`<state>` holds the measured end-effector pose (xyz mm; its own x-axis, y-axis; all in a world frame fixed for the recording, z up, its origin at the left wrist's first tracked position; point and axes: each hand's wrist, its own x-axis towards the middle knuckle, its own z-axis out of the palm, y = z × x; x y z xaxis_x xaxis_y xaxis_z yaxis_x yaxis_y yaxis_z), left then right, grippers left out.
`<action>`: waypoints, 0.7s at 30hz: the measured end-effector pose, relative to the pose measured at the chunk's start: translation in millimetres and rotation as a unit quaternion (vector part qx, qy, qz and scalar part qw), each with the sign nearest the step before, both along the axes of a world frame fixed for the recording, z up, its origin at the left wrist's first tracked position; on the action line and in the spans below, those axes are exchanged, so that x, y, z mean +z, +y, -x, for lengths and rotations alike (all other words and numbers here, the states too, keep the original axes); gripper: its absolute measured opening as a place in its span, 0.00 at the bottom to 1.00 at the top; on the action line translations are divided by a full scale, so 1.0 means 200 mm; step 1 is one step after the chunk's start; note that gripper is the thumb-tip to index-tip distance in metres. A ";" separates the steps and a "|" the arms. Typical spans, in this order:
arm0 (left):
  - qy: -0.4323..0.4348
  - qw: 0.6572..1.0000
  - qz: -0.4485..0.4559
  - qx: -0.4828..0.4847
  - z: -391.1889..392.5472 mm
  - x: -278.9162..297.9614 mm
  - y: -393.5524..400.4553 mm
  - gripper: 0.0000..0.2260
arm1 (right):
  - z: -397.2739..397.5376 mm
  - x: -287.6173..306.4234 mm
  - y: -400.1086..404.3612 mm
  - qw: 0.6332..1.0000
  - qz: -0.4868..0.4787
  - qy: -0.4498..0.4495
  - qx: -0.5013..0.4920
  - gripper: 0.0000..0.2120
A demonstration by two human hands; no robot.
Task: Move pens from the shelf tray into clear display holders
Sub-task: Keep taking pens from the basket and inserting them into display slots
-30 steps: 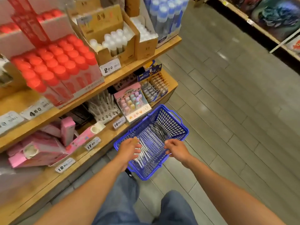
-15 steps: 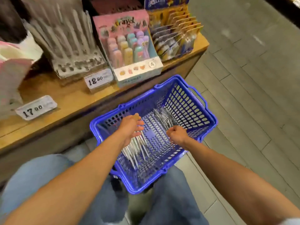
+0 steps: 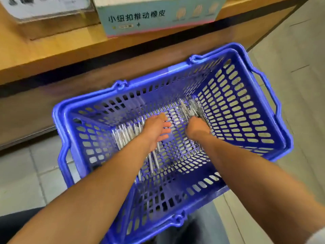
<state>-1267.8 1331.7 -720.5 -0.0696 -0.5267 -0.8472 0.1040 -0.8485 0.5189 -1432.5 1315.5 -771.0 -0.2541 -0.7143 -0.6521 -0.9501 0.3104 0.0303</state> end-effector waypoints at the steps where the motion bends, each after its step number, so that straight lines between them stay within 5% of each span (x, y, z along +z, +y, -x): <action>1: 0.000 1.000 -0.004 0.003 0.00 -0.04 0.00 0.11 | -0.01 -0.03 0.00 1.000 0.003 0.020 0.015 0.11; 9: 0.003 0.998 -0.034 0.049 -0.02 -0.17 0.03 0.16 | 0.00 -0.10 -0.03 0.996 -0.013 0.052 0.071 0.16; 16: 0.008 0.998 -0.027 0.055 -0.01 -0.20 0.03 0.11 | -0.09 0.05 -0.02 0.951 -0.113 -0.287 0.012 0.11; 21: 0.015 0.995 -0.022 0.098 0.01 -0.20 -0.02 0.10 | -0.15 0.09 0.01 0.921 -0.127 -0.369 0.010 0.08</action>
